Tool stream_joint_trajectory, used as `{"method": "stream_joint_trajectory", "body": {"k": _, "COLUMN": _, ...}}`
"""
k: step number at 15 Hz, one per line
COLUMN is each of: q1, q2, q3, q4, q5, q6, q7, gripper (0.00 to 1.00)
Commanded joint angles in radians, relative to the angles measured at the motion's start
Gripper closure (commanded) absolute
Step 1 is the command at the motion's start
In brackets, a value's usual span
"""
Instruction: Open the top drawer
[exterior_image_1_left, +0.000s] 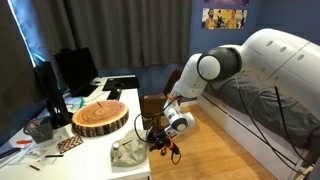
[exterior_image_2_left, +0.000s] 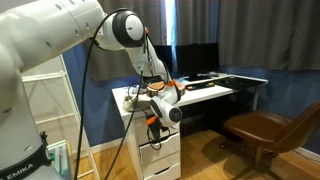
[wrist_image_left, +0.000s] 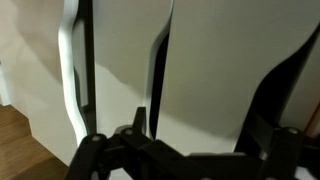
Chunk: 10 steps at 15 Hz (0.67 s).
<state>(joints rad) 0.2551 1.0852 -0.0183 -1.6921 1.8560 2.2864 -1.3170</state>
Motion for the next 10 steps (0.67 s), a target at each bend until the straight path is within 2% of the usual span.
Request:
{"method": "stream_joint_trajectory", "body": {"k": 1, "q1": 0.005, "q2": 0.031, "q3": -0.031, "q4": -0.024, "q5": -0.057, "q6": 0.089, "q7": 0.005, "gripper": 0.0}}
{"method": "stream_joint_trajectory", "body": {"k": 8, "q1": -0.02, "q2": -0.005, "q3": -0.047, "q4": -0.078, "q5": -0.096, "q6": 0.081, "q7": -0.004, "gripper": 0.0}}
{"method": "stream_joint_trajectory", "body": {"k": 10, "q1": -0.019, "q2": 0.002, "q3": -0.06, "q4": -0.094, "q5": -0.126, "q6": 0.142, "q7": 0.003, "gripper": 0.0}}
